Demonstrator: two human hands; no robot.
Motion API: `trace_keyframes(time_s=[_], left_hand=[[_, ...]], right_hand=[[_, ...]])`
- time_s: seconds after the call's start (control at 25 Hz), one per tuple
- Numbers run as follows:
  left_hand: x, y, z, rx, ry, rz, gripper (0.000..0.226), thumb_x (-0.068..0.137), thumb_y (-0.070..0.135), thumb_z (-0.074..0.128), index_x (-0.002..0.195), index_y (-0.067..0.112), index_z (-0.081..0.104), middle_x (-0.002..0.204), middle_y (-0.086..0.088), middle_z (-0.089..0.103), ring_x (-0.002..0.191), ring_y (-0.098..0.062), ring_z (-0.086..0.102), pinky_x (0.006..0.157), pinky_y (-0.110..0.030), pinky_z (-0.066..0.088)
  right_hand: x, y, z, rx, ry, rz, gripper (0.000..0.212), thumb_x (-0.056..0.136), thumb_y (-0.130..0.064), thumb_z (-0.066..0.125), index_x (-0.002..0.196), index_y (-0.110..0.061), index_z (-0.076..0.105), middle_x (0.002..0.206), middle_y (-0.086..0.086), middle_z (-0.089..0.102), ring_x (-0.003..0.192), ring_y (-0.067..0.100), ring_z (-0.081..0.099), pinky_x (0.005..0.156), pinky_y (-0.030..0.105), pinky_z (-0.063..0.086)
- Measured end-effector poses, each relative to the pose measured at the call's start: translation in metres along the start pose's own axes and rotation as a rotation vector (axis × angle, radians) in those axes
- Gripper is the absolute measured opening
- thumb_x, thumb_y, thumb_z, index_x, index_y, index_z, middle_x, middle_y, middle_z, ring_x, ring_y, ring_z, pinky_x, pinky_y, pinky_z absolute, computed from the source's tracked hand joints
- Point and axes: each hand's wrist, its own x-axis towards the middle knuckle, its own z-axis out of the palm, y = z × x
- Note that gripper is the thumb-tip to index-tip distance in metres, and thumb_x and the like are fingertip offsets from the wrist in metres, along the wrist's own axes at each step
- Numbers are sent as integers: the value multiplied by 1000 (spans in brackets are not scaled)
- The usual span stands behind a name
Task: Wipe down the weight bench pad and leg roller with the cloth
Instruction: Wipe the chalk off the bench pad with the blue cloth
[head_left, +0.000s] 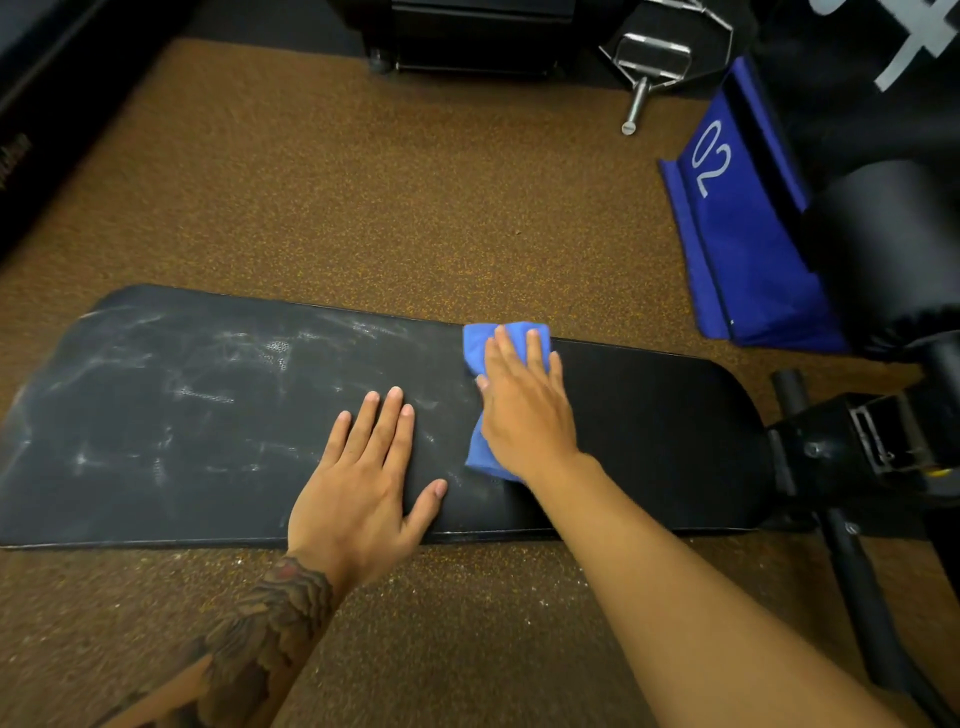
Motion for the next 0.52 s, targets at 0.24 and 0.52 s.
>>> trace_keyframes(time_s=[0.24,0.52], left_hand=[[1,-1,2,-10,-2,-5,82,97,63,16,154,5,22,164,-12,13,152,-27,6,121,-48,13],[0,0,2,-11,16,-3,81,97,61,20,154,3,23,163,-13,15,152,-28,8,121,-49,14]], right_hand=[[-85,22,7,9,63,-168,56,79,4,52,135,0,44,144,14,42,136,38,30,108,53,29],[-20,-5,4,1,69,172,52,96,-12,41,145,-4,24,156,12,18,143,37,7,114,51,12]])
